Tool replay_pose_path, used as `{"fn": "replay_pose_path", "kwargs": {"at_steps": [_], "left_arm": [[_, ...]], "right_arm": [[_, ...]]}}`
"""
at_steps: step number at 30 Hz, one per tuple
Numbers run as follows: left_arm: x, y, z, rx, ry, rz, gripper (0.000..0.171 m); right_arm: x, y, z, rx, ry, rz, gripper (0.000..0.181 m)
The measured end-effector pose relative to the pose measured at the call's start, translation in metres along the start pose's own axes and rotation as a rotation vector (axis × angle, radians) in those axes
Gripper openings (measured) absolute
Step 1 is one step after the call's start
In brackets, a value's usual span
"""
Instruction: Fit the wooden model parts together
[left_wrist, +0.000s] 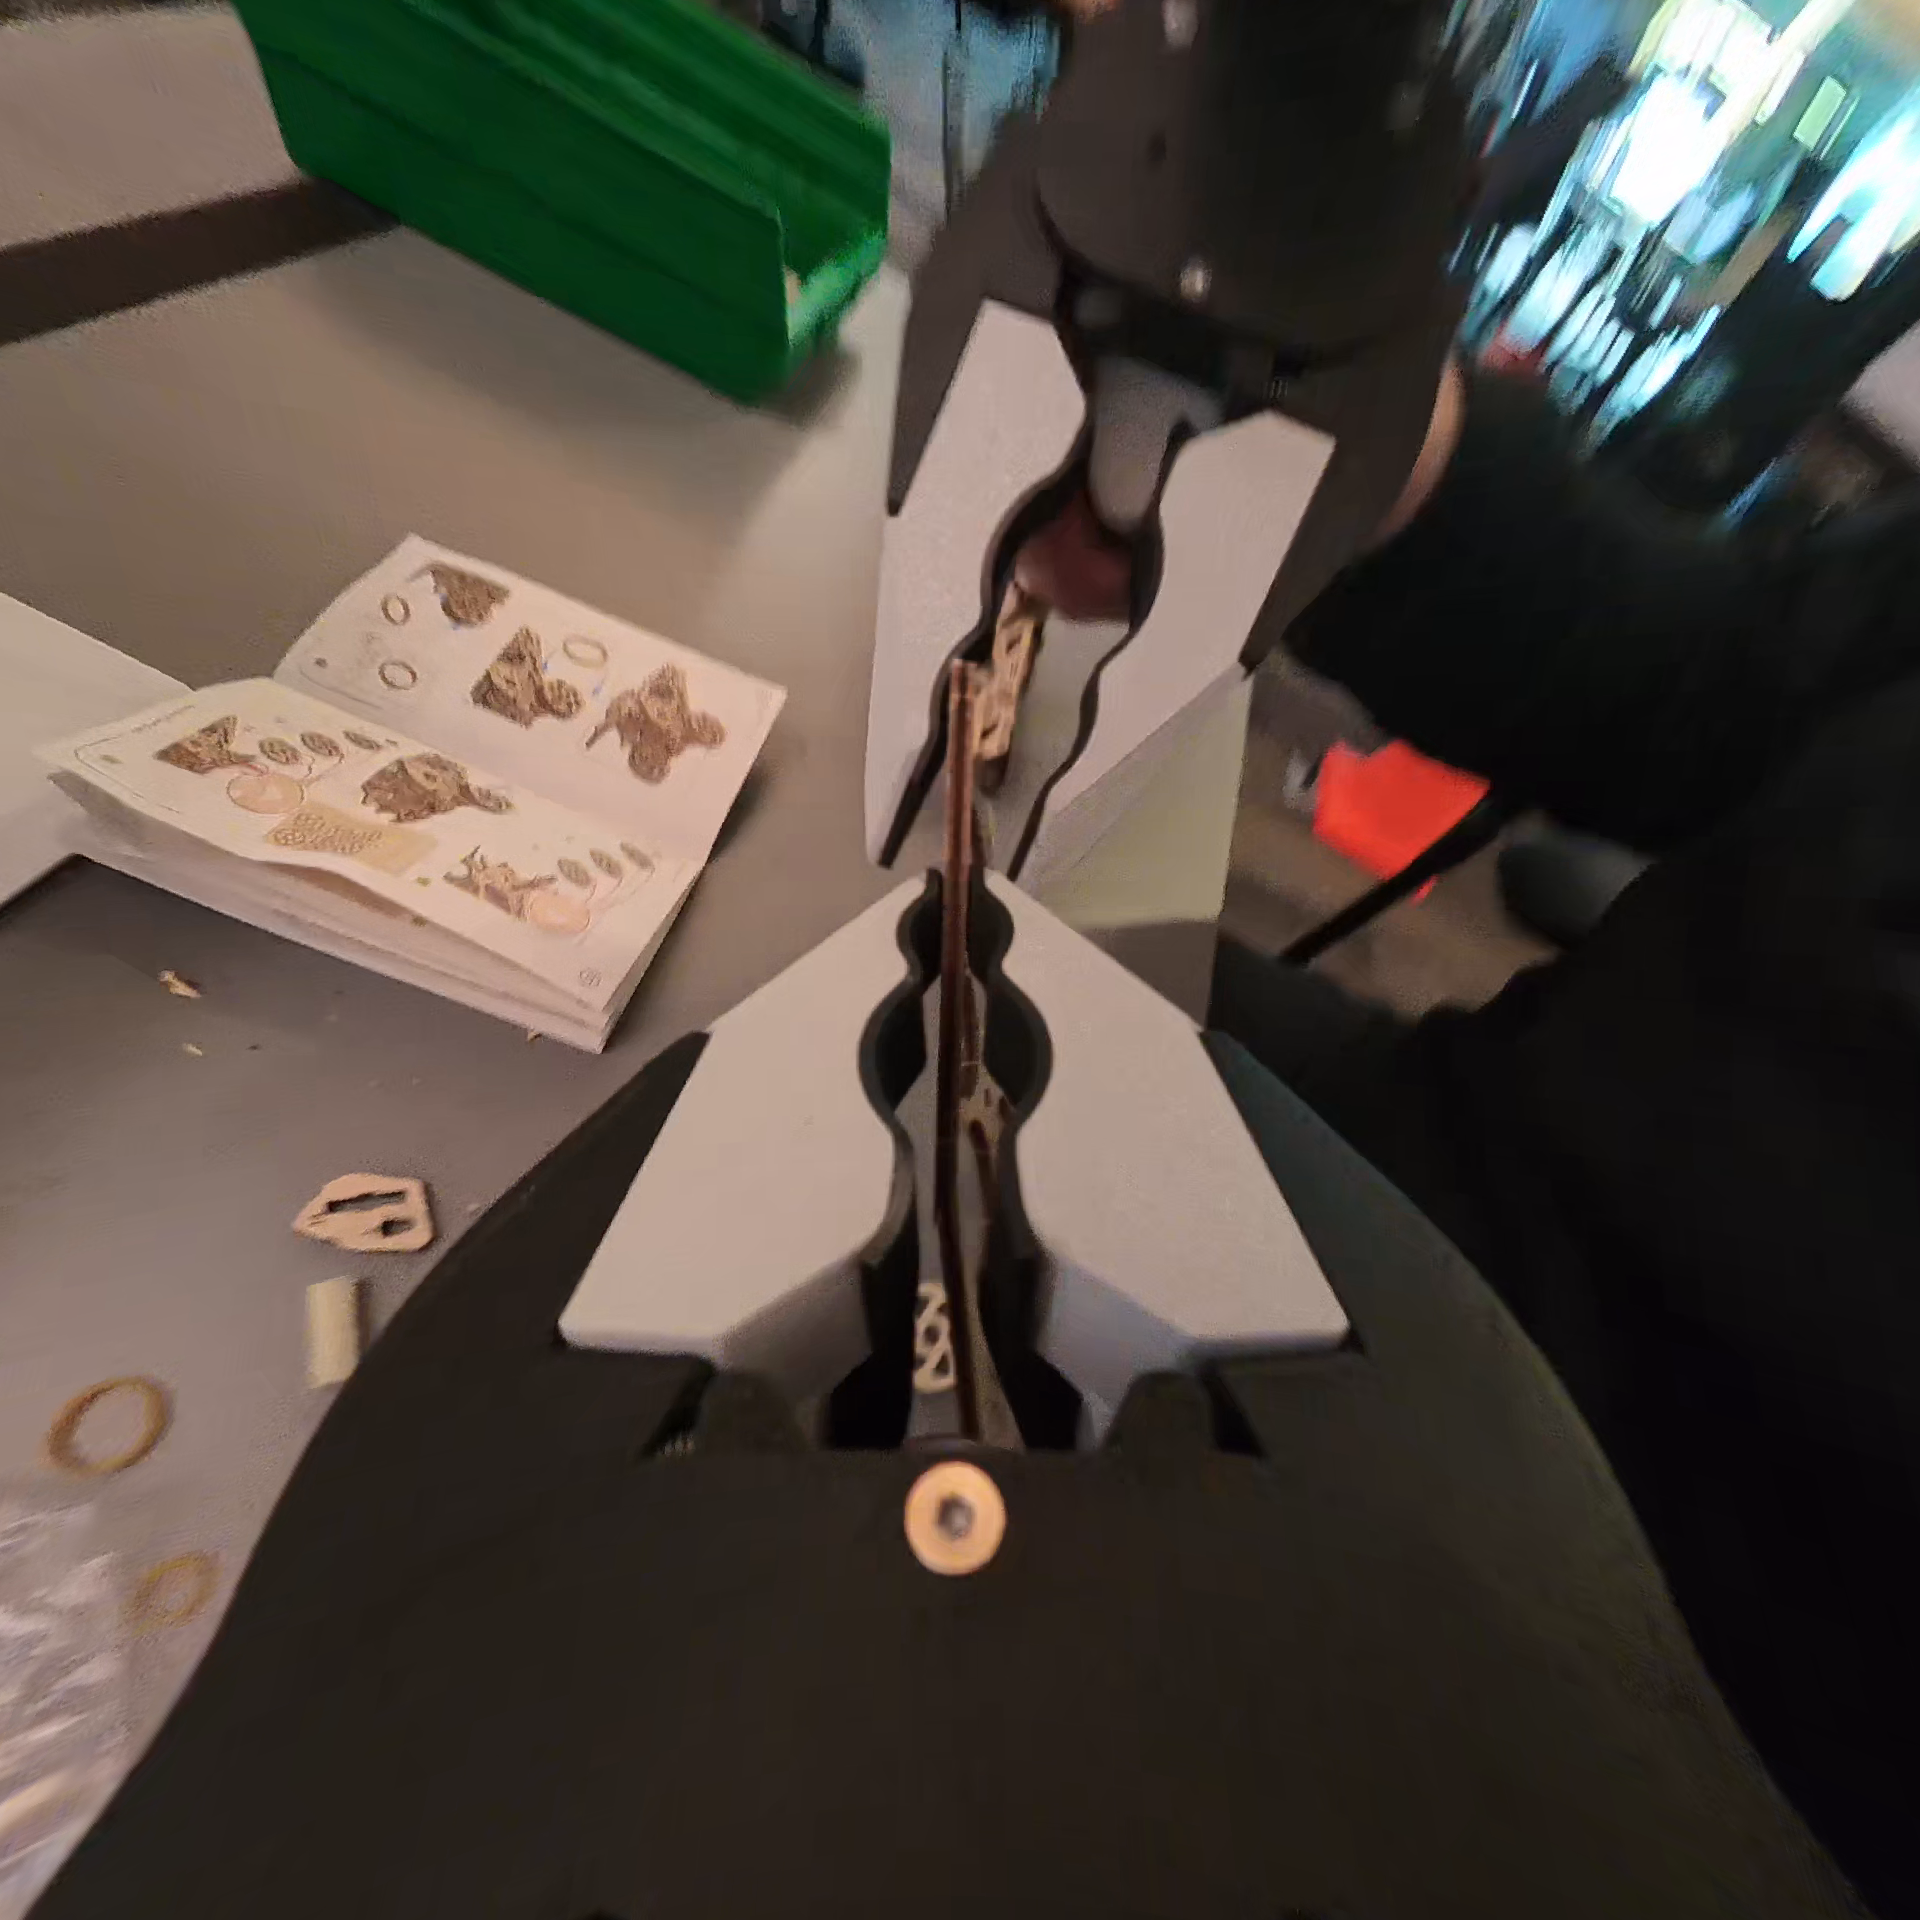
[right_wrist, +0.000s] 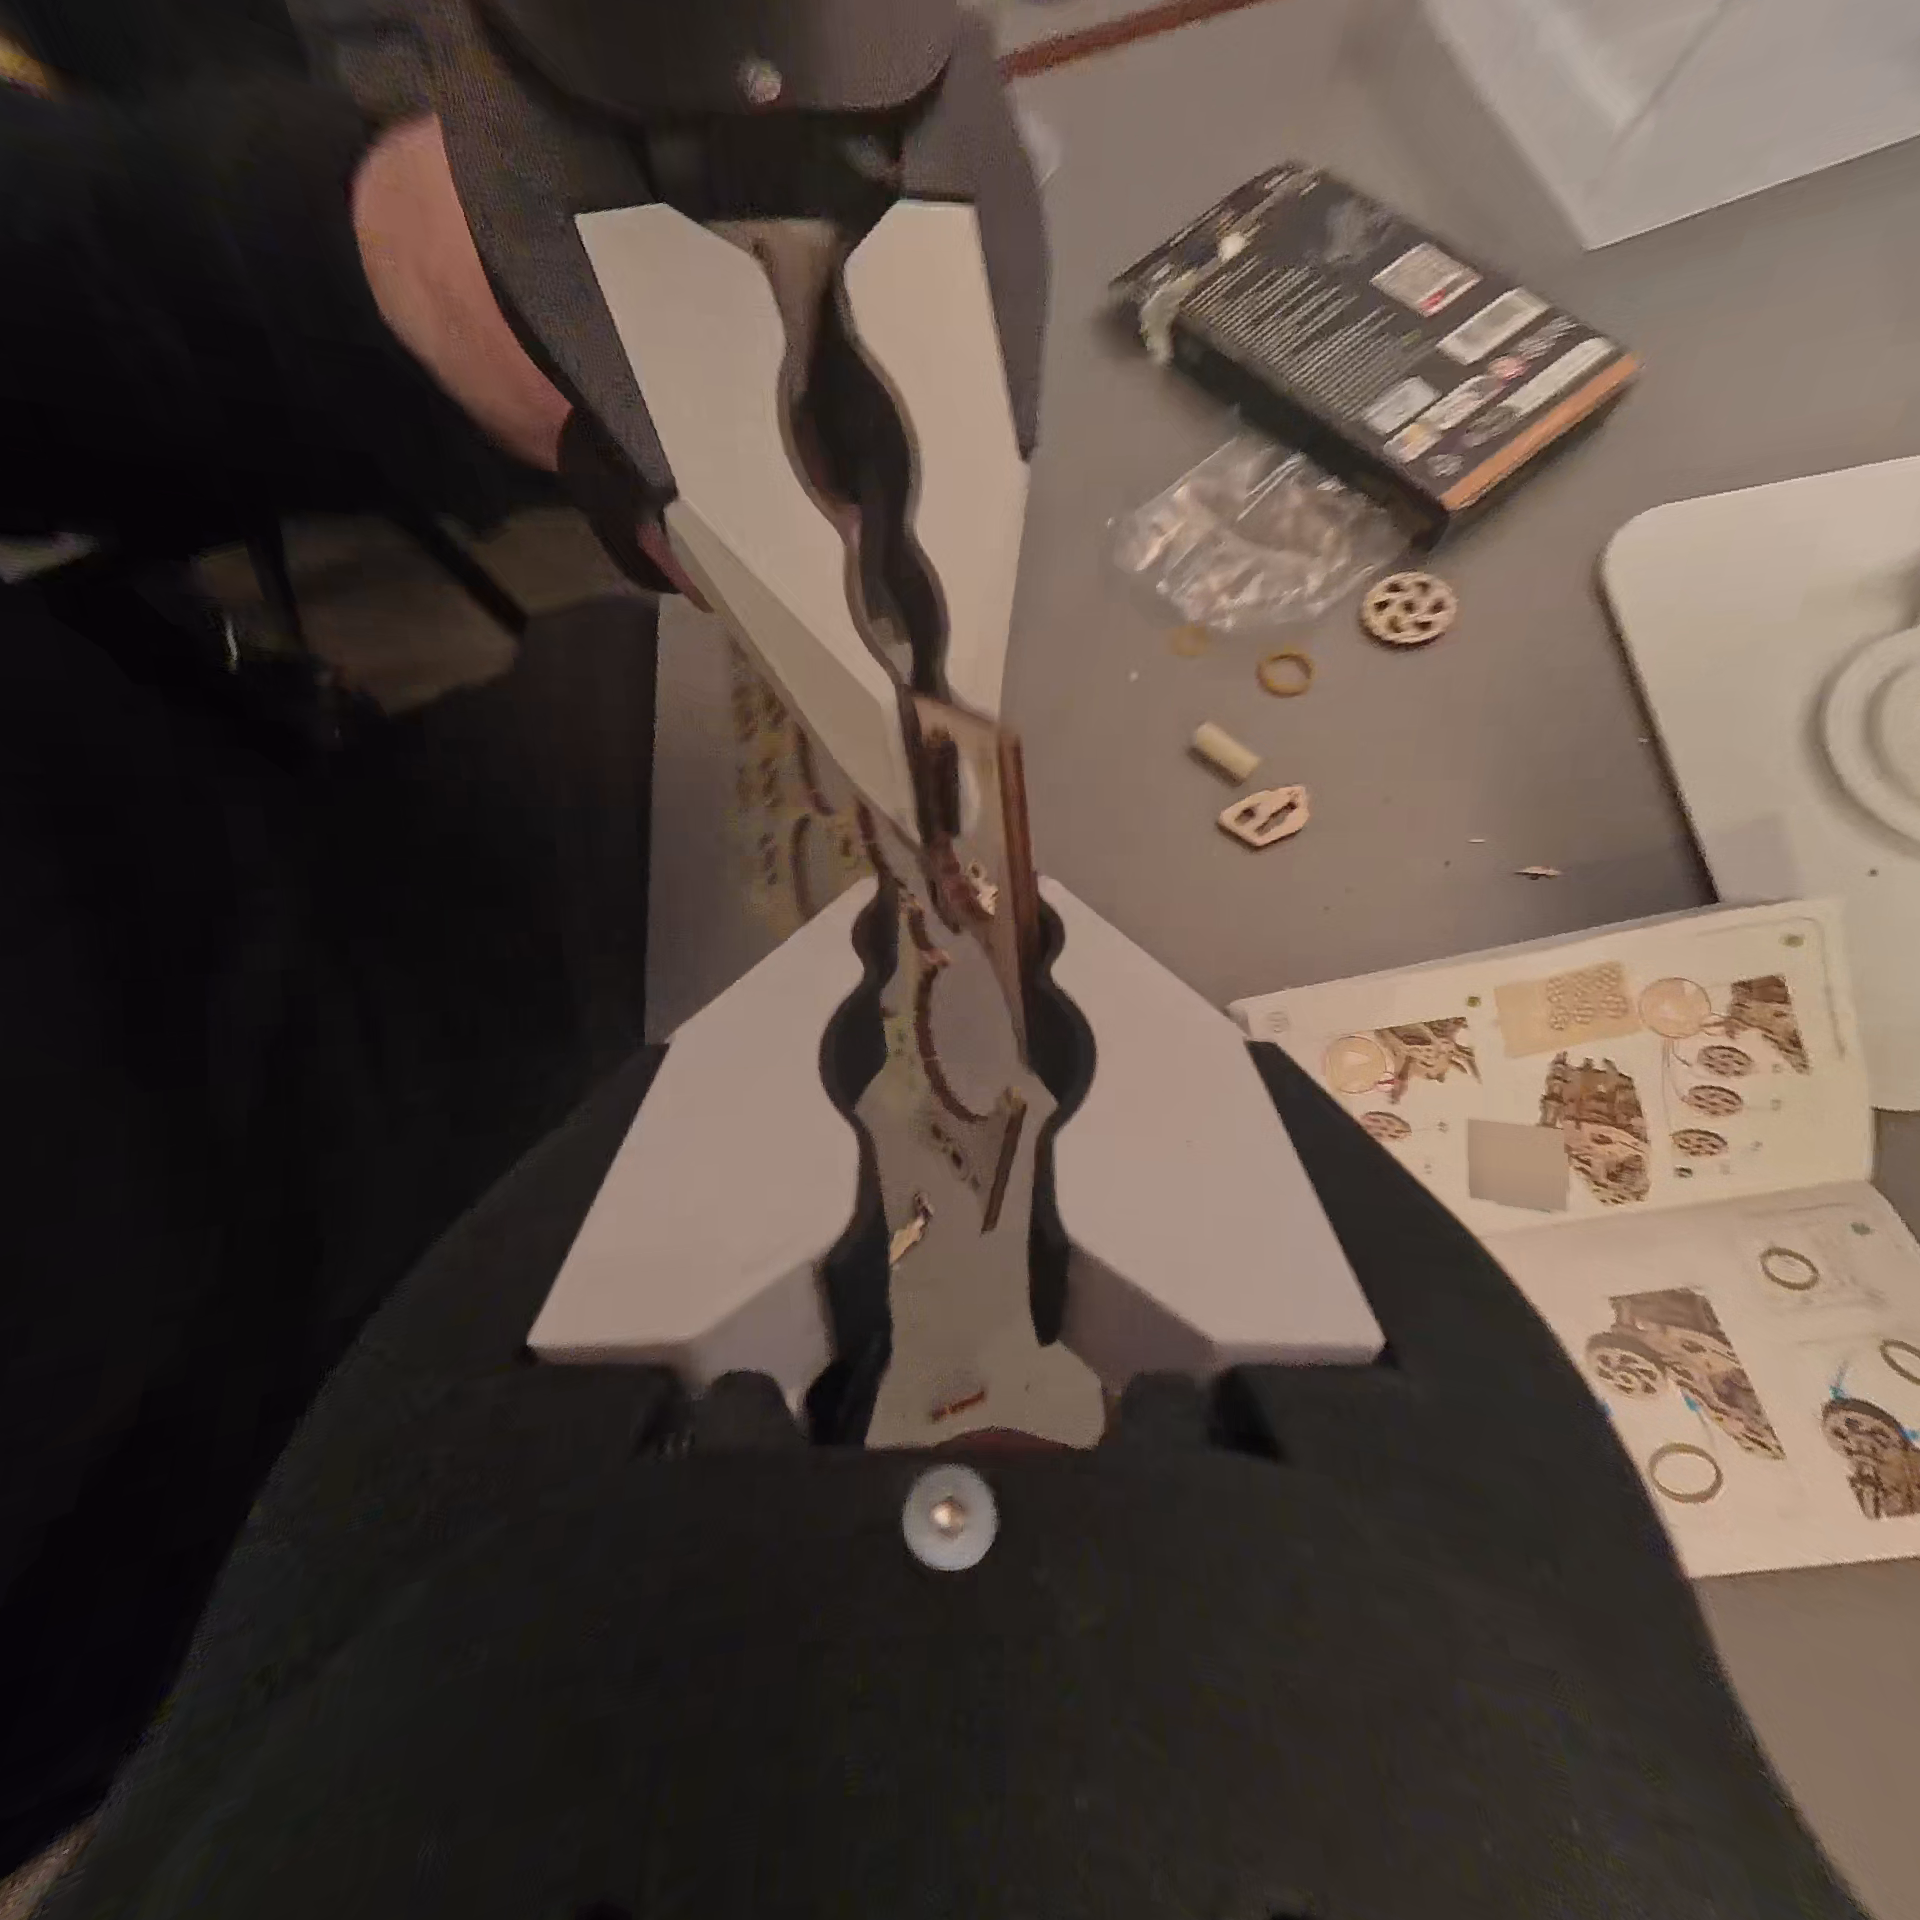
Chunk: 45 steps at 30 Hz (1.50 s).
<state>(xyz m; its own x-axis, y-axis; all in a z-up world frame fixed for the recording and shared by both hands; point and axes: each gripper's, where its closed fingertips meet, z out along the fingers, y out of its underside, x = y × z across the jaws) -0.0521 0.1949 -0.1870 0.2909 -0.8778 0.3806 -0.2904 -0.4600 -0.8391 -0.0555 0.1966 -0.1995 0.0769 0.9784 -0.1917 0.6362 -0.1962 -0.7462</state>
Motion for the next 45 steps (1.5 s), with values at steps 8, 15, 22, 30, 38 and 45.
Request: {"fn": "replay_pose_path", "kwargs": {"at_steps": [8, 15, 22, 30, 38, 45], "left_arm": [[-0.01, -0.029, -0.019, 0.36, 0.11, -0.199, 0.0], [-0.014, -0.04, -0.024, 0.511, 0.193, -0.3, 0.0], [-0.014, -0.047, -0.028, 0.585, 0.199, -0.319, 0.001], [-0.012, -0.049, -0.026, 0.619, 0.214, -0.343, 0.0], [-0.023, -0.045, -0.023, 0.568, -0.067, -0.195, 0.001], [-0.022, -0.052, -0.027, 0.59, -0.061, -0.237, 0.0]], "right_arm": [[0.019, -0.013, -0.012, 0.288, 0.033, 0.19, 0.015], [0.012, -0.035, -0.025, 0.446, -0.007, 0.205, 0.011], [0.017, -0.043, -0.026, 0.594, -0.113, 0.356, 0.003], [0.016, -0.05, -0.029, 0.672, -0.145, 0.377, 0.001], [0.031, -0.045, -0.022, 0.594, 0.118, 0.317, 0.001], [0.029, -0.051, -0.027, 0.609, 0.193, 0.245, 0.002]]}}
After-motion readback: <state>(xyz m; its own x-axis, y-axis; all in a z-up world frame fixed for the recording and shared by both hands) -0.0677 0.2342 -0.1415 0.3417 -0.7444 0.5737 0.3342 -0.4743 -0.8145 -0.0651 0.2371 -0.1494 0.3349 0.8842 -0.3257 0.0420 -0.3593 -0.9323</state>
